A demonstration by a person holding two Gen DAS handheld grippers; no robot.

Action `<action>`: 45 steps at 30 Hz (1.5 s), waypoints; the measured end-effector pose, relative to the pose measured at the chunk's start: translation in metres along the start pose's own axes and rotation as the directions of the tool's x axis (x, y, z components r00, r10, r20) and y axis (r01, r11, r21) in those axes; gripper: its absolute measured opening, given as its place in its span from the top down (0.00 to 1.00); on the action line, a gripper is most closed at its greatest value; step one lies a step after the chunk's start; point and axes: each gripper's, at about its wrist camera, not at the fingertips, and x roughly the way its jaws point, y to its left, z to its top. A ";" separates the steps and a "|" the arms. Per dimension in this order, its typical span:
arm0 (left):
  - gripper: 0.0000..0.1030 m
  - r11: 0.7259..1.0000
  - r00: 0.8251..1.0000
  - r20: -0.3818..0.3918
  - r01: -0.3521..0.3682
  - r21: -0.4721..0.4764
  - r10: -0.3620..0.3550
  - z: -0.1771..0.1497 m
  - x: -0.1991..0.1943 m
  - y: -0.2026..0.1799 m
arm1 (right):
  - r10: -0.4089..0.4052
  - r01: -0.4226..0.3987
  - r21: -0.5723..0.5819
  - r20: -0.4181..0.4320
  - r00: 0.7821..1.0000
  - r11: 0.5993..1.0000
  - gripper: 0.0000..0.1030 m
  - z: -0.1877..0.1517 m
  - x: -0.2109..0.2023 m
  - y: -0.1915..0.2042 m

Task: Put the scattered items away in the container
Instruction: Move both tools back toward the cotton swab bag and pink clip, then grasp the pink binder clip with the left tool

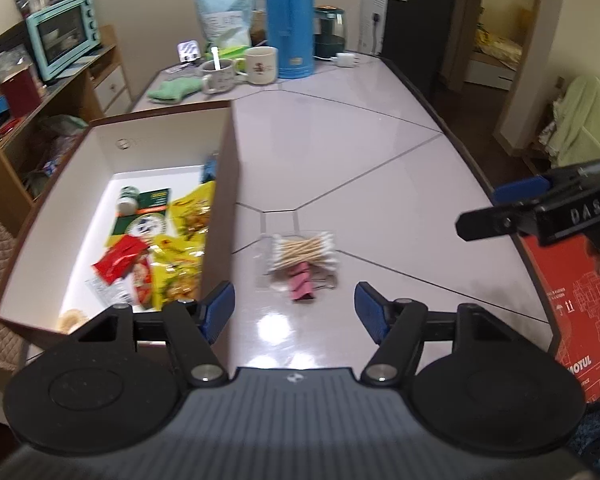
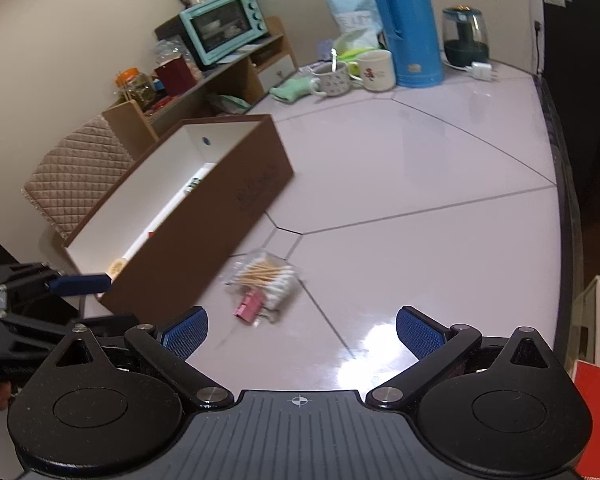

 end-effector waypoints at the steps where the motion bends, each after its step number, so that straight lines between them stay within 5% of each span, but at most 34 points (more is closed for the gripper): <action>1: 0.45 1.000 1.000 -0.006 0.004 0.008 -0.004 0.000 0.007 -0.005 | 0.000 0.000 0.005 -0.004 1.000 1.000 0.00 0.000 0.000 -0.005; 5: 0.68 1.000 1.000 -0.024 0.010 0.030 -0.010 -0.003 0.038 -0.022 | 0.001 0.000 0.018 -0.020 1.000 1.000 0.00 0.003 0.003 -0.020; 10: 0.83 0.999 0.998 -0.060 -0.024 0.049 0.027 -0.008 0.085 -0.030 | -0.007 0.009 0.043 -0.044 0.999 0.999 0.00 0.007 0.011 -0.038; 26: 0.90 0.993 0.993 -0.098 -0.061 0.102 0.071 -0.006 0.156 -0.025 | -0.009 0.016 0.061 -0.119 0.993 0.998 0.00 0.019 0.043 -0.058; 37: 1.00 0.986 0.996 -0.063 -0.050 0.160 0.061 -0.012 0.131 -0.023 | 0.005 0.000 0.043 -0.122 0.992 0.999 0.00 0.017 0.047 -0.047; 45: 1.00 0.997 0.998 -0.064 -0.025 0.069 0.030 -0.017 0.080 -0.006 | 0.044 -0.048 -0.036 -0.116 0.992 0.998 0.00 0.021 0.060 -0.022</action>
